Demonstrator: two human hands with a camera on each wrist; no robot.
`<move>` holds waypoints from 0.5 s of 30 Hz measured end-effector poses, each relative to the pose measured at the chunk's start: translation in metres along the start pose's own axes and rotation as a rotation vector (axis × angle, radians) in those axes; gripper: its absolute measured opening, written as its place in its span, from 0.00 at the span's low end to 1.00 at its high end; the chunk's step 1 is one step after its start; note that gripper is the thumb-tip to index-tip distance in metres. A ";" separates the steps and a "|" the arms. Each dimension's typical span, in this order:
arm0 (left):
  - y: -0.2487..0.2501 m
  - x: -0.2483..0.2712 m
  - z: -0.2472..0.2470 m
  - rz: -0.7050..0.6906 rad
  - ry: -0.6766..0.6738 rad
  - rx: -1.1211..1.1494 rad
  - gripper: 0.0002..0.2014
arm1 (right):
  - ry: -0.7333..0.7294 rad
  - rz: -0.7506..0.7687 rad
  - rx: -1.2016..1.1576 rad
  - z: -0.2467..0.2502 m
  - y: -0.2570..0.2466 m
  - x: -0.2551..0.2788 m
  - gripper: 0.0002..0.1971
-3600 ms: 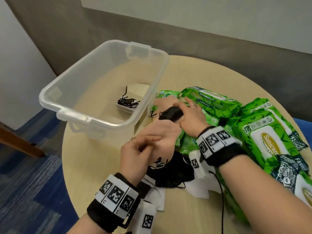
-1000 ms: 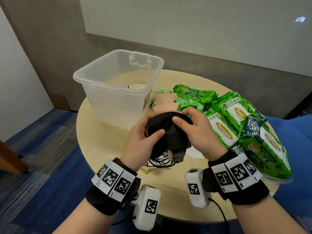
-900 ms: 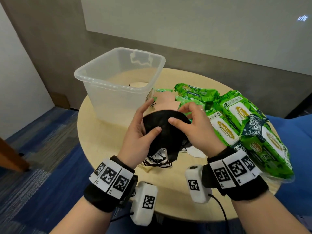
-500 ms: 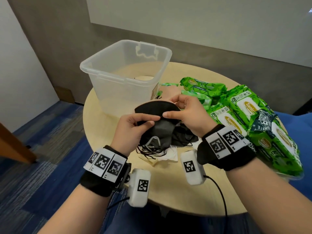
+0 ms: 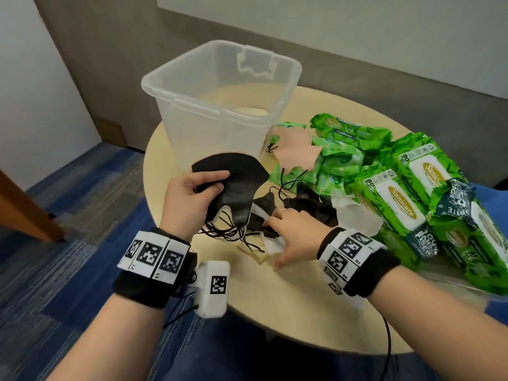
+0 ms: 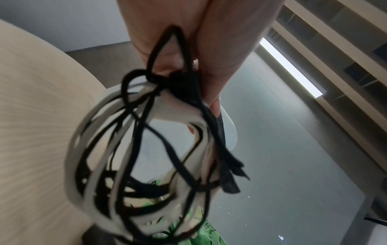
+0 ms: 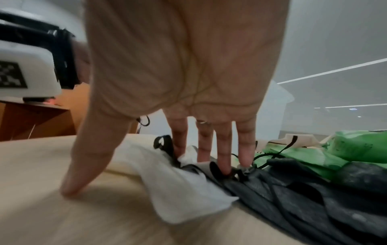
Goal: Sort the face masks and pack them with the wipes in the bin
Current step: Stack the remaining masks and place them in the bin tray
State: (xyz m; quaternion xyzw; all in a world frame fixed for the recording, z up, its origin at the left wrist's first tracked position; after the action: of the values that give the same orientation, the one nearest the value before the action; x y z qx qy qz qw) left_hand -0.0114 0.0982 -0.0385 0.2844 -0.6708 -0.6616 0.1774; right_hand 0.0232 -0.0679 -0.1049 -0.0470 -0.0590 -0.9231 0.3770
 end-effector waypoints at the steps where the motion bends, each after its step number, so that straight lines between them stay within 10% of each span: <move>1: -0.001 0.000 0.000 0.004 -0.004 0.001 0.14 | 0.004 -0.004 0.019 0.001 -0.001 -0.001 0.43; 8: -0.005 0.000 -0.002 0.026 -0.023 -0.003 0.14 | 0.070 -0.053 -0.013 0.016 -0.002 -0.019 0.14; 15: -0.015 -0.009 0.010 0.032 0.045 -0.116 0.15 | 0.153 -0.291 -0.965 0.067 0.036 0.004 0.06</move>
State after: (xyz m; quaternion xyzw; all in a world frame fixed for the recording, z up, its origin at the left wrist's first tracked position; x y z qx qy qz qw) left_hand -0.0086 0.1118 -0.0529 0.2777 -0.6318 -0.6897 0.2193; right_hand 0.0481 -0.0863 -0.0357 -0.1395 0.3961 -0.8889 0.1829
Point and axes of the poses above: each hand's wrist, its own x-axis away from the middle knuckle, its own z-axis out of the back of the hand, y = z × x, the point moved 10 cm from there along -x, towards the middle knuckle, and after that the axes turned 15 degrees about y, right-handed, at the moved point
